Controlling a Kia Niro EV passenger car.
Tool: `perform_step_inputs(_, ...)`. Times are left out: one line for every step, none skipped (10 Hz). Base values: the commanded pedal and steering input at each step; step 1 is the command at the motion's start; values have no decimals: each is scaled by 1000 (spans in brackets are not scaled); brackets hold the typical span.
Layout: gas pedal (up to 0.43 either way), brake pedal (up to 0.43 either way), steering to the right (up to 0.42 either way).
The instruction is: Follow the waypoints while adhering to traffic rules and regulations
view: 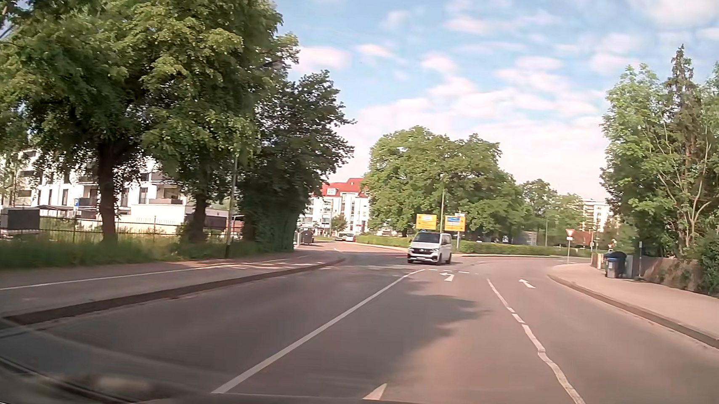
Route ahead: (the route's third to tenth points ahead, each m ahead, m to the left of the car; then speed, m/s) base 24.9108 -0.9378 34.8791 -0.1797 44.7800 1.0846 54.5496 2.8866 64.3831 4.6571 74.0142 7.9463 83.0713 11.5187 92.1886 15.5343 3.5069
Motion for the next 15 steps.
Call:
perform_step_inputs(118,0,354)
perform_step_inputs(118,0,325)
perform_step_inputs(118,0,279)
perform_step_inputs(110,0,229)
perform_step_inputs(110,0,148)
perform_step_inputs(110,0,66)
perform_step_inputs(110,0,-17)
perform_step_inputs(110,0,-65)
perform_step_inputs(110,0,-79)
perform_step_inputs(110,0,-67)
perform_step_inputs(110,0,-49)
perform_step_inputs(110,0,-40)
perform_step_inputs(110,0,-31)
perform_step_inputs(110,0,-28)
perform_step_inputs(110,0,-17)
